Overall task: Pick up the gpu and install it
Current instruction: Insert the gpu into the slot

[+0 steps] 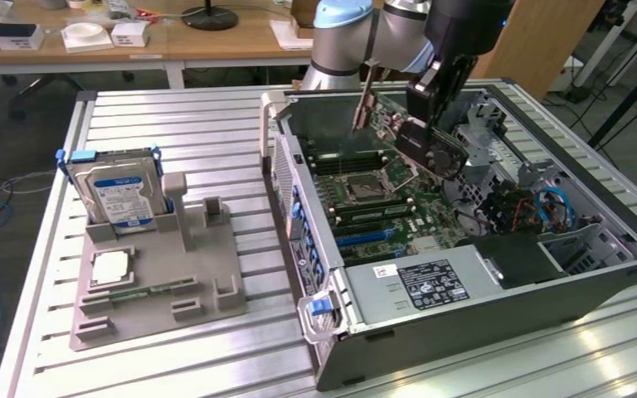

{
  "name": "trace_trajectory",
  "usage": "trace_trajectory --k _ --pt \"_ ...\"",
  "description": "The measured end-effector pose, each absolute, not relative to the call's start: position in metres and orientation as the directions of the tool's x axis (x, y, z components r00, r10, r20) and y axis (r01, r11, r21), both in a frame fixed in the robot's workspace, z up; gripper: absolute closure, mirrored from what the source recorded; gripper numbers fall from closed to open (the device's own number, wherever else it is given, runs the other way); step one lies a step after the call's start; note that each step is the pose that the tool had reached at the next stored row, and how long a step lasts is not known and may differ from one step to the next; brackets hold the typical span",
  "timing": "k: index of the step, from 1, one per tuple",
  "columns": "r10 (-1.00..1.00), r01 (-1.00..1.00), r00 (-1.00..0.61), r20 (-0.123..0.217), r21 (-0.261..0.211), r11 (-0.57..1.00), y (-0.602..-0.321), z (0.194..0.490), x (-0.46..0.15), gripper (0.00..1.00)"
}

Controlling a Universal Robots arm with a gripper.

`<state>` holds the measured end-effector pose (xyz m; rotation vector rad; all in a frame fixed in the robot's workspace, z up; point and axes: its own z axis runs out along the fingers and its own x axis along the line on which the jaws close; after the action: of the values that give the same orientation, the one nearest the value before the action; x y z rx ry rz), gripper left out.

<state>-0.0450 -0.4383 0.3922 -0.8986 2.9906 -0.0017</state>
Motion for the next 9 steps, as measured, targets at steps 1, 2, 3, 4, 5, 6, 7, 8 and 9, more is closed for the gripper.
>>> trace_trajectory --k 1,2,3,4,5,6,7,8,9 --pt "-0.557 -0.557 -0.83 -0.018 -0.006 0.83 -0.4383 0.392 -0.045 0.74" --pt "-0.563 -0.563 -0.826 -0.018 -0.006 0.826 -0.4383 0.3918 -0.045 0.74" --pt "-0.569 -0.569 -0.822 -0.018 -0.006 0.822 -0.4382 0.3916 -0.045 0.74" --pt "-0.576 -0.576 -0.818 -0.018 -0.006 0.818 -0.4382 0.3914 -0.045 0.74" --pt "-0.582 -0.582 -0.813 -0.018 -0.006 0.813 -0.4382 0.3912 -0.045 0.74" --pt "-0.589 -0.589 -0.808 -0.019 -0.005 0.808 -0.4382 0.3909 -0.045 0.74" --pt "-0.595 -0.595 -0.804 -0.019 -0.005 0.804 -0.4382 0.3908 -0.045 0.74" --pt "-0.601 -0.601 -0.799 -0.019 -0.005 0.799 -0.4381 0.3905 -0.045 0.74" --pt "-0.607 -0.607 -0.795 -0.019 -0.005 0.795 -0.4381 0.3903 -0.045 0.74"
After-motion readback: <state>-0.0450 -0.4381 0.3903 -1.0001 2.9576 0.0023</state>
